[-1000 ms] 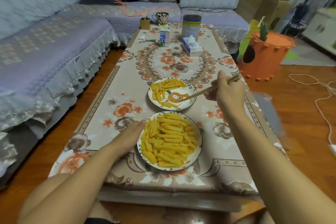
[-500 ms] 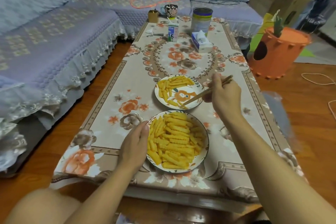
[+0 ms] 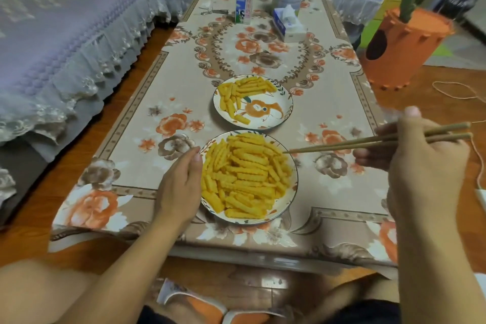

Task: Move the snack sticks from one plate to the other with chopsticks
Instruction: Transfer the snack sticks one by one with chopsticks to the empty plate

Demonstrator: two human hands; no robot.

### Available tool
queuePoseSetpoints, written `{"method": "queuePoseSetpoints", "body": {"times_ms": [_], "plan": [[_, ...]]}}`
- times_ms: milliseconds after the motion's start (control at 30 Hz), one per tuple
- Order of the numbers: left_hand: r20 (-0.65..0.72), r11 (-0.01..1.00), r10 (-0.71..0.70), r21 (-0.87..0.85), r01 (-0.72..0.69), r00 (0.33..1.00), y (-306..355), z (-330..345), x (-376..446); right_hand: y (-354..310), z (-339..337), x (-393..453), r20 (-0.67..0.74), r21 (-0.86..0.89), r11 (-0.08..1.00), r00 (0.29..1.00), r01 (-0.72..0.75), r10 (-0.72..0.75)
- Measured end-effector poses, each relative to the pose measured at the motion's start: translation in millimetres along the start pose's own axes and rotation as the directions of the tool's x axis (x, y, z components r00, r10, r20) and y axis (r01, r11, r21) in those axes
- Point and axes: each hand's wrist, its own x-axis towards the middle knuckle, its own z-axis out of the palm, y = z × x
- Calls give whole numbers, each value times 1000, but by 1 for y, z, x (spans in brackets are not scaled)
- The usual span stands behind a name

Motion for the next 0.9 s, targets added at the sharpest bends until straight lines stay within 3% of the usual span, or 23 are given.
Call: {"method": "queuePoseSetpoints", "body": {"times_ms": [67, 167, 300, 433, 600, 733, 900], "plan": [[-3, 999, 16, 41, -16, 1000, -2, 3, 0, 0, 8, 8, -16, 41, 998, 999, 51, -50], [-12, 997, 28, 67, -27, 1000, -4, 4, 1, 10, 44, 30, 92, 44, 998, 995, 44, -47], [-16, 1000, 18, 18, -17, 1000, -4, 2, 2, 26, 107, 49, 294, -118, 990, 955, 74, -36], [-15, 1000, 8, -30, -8, 1000, -2, 0, 1, 34, 132, 50, 346, -193, 974, 937, 120, -47], [-118, 956, -111, -285, 73, 987, -6, -5, 2, 12, 117, 49, 351, -117, 982, 931, 150, -100], [-156, 920, -169, -378, 99, 973, -2, -7, 3, -17, 110, 34, 594, 15, 989, 795, 146, -126], [-178, 927, -180, -359, 107, 967, -4, -6, 2, -14, 121, 21, 789, -32, 966, 600, 255, -133]]}}
